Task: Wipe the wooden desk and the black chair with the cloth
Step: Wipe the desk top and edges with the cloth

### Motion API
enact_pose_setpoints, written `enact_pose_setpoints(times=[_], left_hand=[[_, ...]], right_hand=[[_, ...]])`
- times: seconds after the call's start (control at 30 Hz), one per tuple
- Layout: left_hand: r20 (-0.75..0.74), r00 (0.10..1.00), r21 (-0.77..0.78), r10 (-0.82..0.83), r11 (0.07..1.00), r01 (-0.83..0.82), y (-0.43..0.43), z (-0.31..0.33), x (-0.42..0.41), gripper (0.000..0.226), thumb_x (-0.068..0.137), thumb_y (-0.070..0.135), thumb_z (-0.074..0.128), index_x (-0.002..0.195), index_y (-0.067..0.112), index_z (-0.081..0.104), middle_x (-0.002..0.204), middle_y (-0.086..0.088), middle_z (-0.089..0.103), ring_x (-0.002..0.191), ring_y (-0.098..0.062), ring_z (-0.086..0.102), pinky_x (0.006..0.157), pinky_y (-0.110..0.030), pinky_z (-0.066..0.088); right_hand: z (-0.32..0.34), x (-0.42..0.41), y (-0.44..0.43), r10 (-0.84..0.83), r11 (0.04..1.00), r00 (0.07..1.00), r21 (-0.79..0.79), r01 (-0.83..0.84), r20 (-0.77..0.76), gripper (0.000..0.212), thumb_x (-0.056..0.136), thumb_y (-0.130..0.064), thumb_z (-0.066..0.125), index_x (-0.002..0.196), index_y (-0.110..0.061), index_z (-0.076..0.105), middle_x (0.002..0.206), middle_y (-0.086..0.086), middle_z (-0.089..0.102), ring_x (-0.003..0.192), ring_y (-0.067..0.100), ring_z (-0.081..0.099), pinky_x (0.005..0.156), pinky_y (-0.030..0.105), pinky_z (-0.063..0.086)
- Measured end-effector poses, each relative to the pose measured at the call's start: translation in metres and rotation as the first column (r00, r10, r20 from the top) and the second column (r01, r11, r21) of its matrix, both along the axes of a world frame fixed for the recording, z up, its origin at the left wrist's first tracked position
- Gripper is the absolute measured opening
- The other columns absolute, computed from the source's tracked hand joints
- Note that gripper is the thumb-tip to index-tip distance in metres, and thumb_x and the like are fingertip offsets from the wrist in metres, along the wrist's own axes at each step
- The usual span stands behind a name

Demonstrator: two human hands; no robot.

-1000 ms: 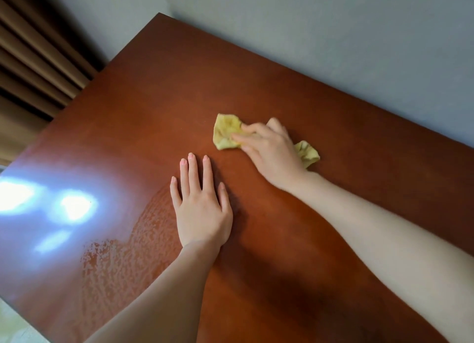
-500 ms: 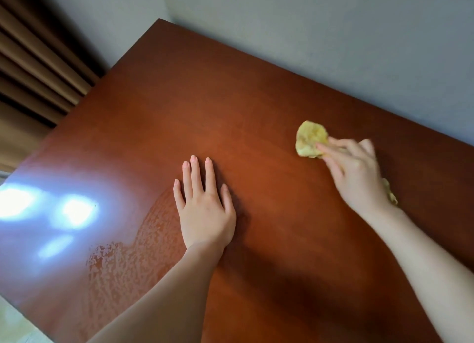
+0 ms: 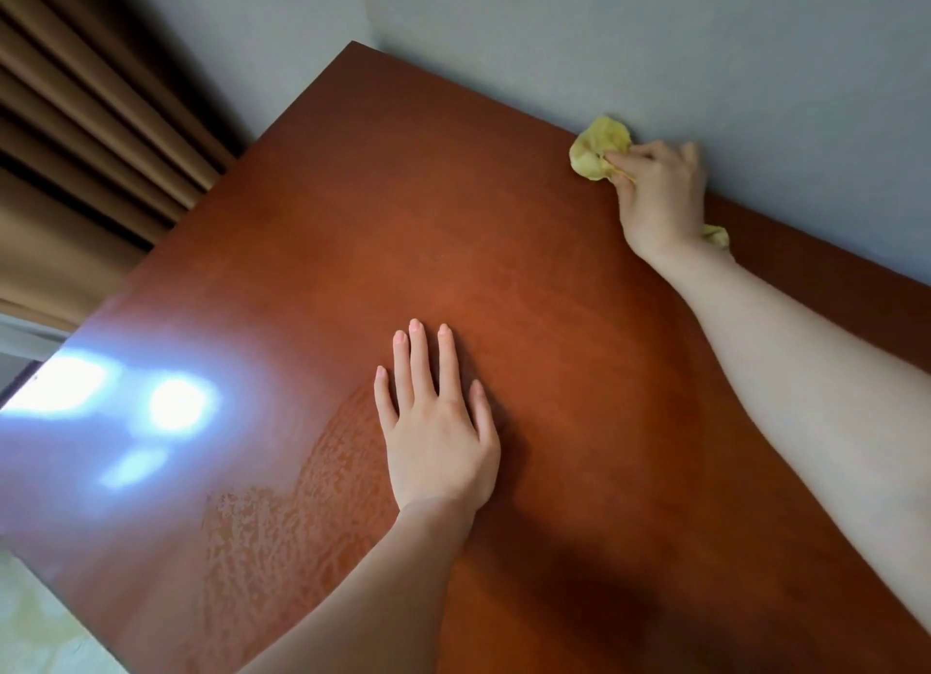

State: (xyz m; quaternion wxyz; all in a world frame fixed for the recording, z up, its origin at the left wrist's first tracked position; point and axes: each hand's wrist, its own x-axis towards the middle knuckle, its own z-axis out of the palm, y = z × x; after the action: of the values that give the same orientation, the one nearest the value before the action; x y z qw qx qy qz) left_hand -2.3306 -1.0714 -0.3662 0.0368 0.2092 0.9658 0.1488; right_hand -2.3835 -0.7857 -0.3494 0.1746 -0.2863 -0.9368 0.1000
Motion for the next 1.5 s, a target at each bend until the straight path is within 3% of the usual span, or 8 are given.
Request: enact_pose_setpoints(times=[0.27,0.47,0.67,0.87,1.0,1.27,1.37,1.5], left_hand=[[-0.002,1.0,0.001,0.011,1.0,-0.011,-0.001,0.0,-0.001,0.06,0.095,0.042,0.012,0.152,0.022,0.012,0.16,-0.001,0.005,0.147,-0.015,-0.007,0.118,-0.035,-0.007],[-0.005,1.0,0.01,0.013,1.0,-0.013,-0.001,0.0,-0.002,0.061,0.095,0.043,0.013,0.152,0.021,0.014,0.16,-0.002,0.006,0.147,-0.015,-0.006,0.119,-0.037,-0.004],[-0.018,1.0,0.007,0.009,1.0,-0.008,-0.002,-0.001,-0.002,0.059,0.096,0.04,0.019,0.152,0.021,0.016,0.16,-0.003,0.008,0.147,-0.016,-0.004,0.117,-0.035,-0.006],[-0.025,1.0,0.014,0.016,1.0,-0.016,-0.002,-0.002,-0.002,0.059,0.096,0.04,0.02,0.152,0.021,0.017,0.16,-0.002,0.008,0.147,-0.015,-0.004,0.116,-0.033,-0.008],[-0.024,1.0,0.007,0.011,1.0,-0.01,-0.002,-0.003,-0.002,0.058,0.097,0.04,0.02,0.152,0.021,0.017,0.16,-0.003,0.008,0.147,-0.015,-0.004,0.117,-0.034,-0.006],[-0.027,1.0,0.003,0.011,1.0,-0.011,-0.001,-0.003,-0.001,0.058,0.097,0.039,0.02,0.151,0.021,0.017,0.16,-0.004,0.009,0.147,-0.017,-0.003,0.118,-0.036,-0.005],[-0.025,1.0,-0.001,0.013,1.0,-0.013,-0.001,-0.002,-0.001,0.058,0.096,0.039,0.02,0.152,0.021,0.017,0.16,-0.004,0.008,0.147,-0.017,-0.003,0.118,-0.036,-0.004],[-0.024,1.0,0.004,0.014,1.0,-0.014,0.001,-0.001,0.0,0.057,0.097,0.038,0.021,0.151,0.021,0.017,0.16,-0.004,0.009,0.147,-0.017,-0.003,0.118,-0.037,-0.004]], right_hand=[[0.0,-0.028,-0.083,0.308,0.952,0.952,0.002,-0.308,-0.001,0.03,0.093,-0.023,0.051,0.12,-0.023,0.065,0.118,0.007,0.059,0.104,0.033,0.045,0.083,0.038,0.038],[0.002,0.046,-0.13,0.472,0.878,0.877,-0.043,-0.477,-0.09,0.026,0.086,-0.013,0.065,0.111,-0.017,0.071,0.102,0.007,0.067,0.083,0.031,0.052,0.071,0.043,0.049],[-0.001,0.135,-0.132,0.562,0.821,0.825,-0.077,-0.565,-0.058,0.031,0.083,-0.01,0.069,0.114,-0.015,0.07,0.105,0.007,0.068,0.077,0.024,0.052,0.066,0.041,0.054],[-0.001,0.167,-0.072,0.351,0.935,0.934,-0.022,-0.354,-0.07,0.03,0.082,-0.004,0.07,0.111,-0.013,0.071,0.104,0.013,0.068,0.072,0.03,0.05,0.072,0.032,0.045],[-0.001,0.168,-0.018,0.165,0.986,0.985,-0.002,-0.165,-0.05,0.026,0.086,-0.006,0.065,0.111,-0.007,0.069,0.107,0.019,0.066,0.079,0.039,0.052,0.076,0.037,0.041],[-0.002,0.104,0.037,-0.259,0.966,0.96,-0.05,0.255,-0.111,0.032,0.094,-0.018,0.051,0.123,-0.011,0.062,0.117,0.016,0.061,0.108,0.033,0.048,0.098,0.034,0.03],[-0.004,0.087,0.027,-0.264,0.964,0.959,-0.059,0.259,-0.103,0.031,0.094,-0.02,0.051,0.123,-0.014,0.063,0.118,0.013,0.06,0.109,0.033,0.047,0.099,0.032,0.03],[-0.003,0.07,-0.001,-0.125,0.991,0.989,-0.05,0.121,-0.083,0.03,0.094,-0.021,0.051,0.121,-0.018,0.064,0.115,0.01,0.061,0.105,0.034,0.047,0.093,0.034,0.035]])
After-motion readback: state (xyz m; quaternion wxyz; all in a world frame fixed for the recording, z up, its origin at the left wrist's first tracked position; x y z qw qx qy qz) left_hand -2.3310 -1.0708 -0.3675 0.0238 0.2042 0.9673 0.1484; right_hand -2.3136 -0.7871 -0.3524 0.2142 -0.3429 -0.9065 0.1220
